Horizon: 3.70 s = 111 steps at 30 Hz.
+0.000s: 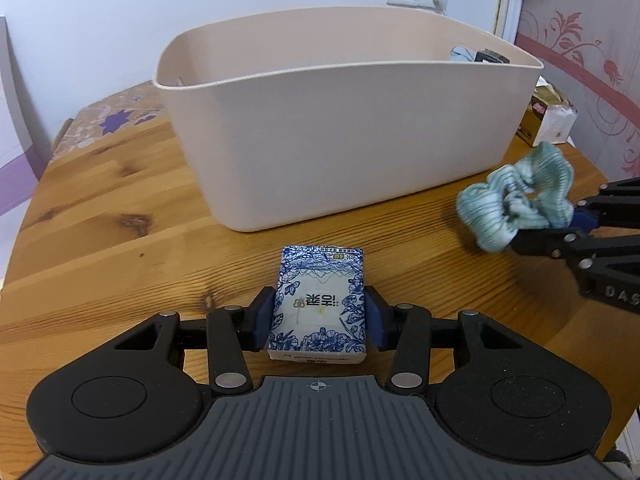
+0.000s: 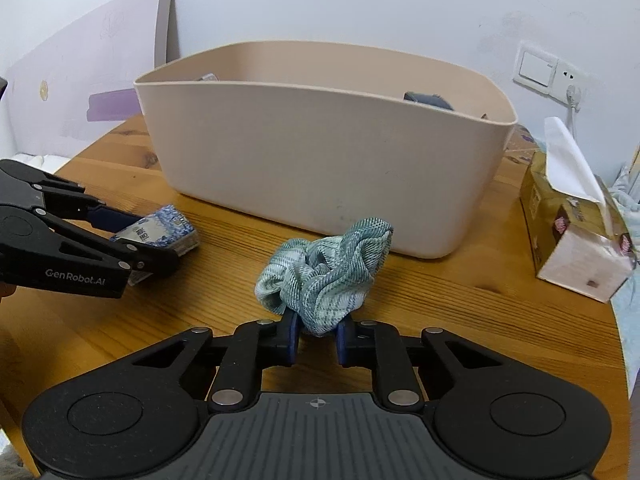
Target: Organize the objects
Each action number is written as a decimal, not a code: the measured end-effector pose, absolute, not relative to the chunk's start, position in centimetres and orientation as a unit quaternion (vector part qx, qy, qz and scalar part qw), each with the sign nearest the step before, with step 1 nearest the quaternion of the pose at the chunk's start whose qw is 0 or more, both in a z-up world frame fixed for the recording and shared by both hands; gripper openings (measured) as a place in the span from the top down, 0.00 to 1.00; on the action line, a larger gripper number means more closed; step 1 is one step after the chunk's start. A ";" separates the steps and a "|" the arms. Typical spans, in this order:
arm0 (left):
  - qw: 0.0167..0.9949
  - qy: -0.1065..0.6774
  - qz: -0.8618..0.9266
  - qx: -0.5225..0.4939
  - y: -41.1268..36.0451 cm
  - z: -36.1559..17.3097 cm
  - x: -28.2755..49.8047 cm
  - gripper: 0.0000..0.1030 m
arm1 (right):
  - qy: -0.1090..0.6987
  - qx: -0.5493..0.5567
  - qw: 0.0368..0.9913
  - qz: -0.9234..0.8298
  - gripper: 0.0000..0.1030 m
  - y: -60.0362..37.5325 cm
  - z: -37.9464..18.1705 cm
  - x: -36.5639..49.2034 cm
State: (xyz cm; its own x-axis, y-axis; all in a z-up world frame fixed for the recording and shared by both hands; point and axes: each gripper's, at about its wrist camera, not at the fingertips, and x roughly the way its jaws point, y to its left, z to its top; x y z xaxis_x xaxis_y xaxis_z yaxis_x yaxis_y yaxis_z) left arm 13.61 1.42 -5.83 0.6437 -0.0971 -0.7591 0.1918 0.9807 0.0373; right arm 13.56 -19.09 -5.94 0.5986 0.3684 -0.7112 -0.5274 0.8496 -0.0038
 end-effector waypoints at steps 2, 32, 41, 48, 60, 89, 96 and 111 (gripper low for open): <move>0.905 0.413 -0.079 0.058 1.7 -5.6 13.2 0.54 | 0.362 -0.109 0.891 0.250 0.83 -19.2 -5.4 13.1; 0.947 0.314 -0.044 0.047 4.3 3.7 13.1 0.54 | 0.246 -0.095 0.941 0.211 0.83 -22.8 2.7 11.8; 0.956 0.289 -0.033 0.049 4.3 5.7 16.2 0.54 | 0.229 -0.082 0.949 0.202 0.83 -22.8 4.0 14.3; 0.957 0.285 -0.035 0.053 3.3 5.9 19.4 0.54 | 0.212 -0.079 0.954 0.194 0.83 -22.6 5.1 16.5; 0.943 0.327 -0.035 0.059 1.2 2.9 24.4 0.54 | 0.210 -0.091 0.953 0.197 0.83 -21.1 5.4 19.9; 0.925 0.369 -0.020 0.088 -1.9 0.7 25.0 0.26 | 0.313 -0.121 0.914 0.229 0.57 -17.7 1.2 23.0; 0.932 0.351 -0.021 0.088 -2.4 2.1 23.5 0.19 | 0.297 -0.106 0.923 0.219 0.37 -18.8 2.4 21.7; 0.940 0.338 -0.008 0.053 -1.9 4.4 18.7 0.14 | 0.288 -0.070 0.937 0.186 0.07 -21.3 4.8 18.5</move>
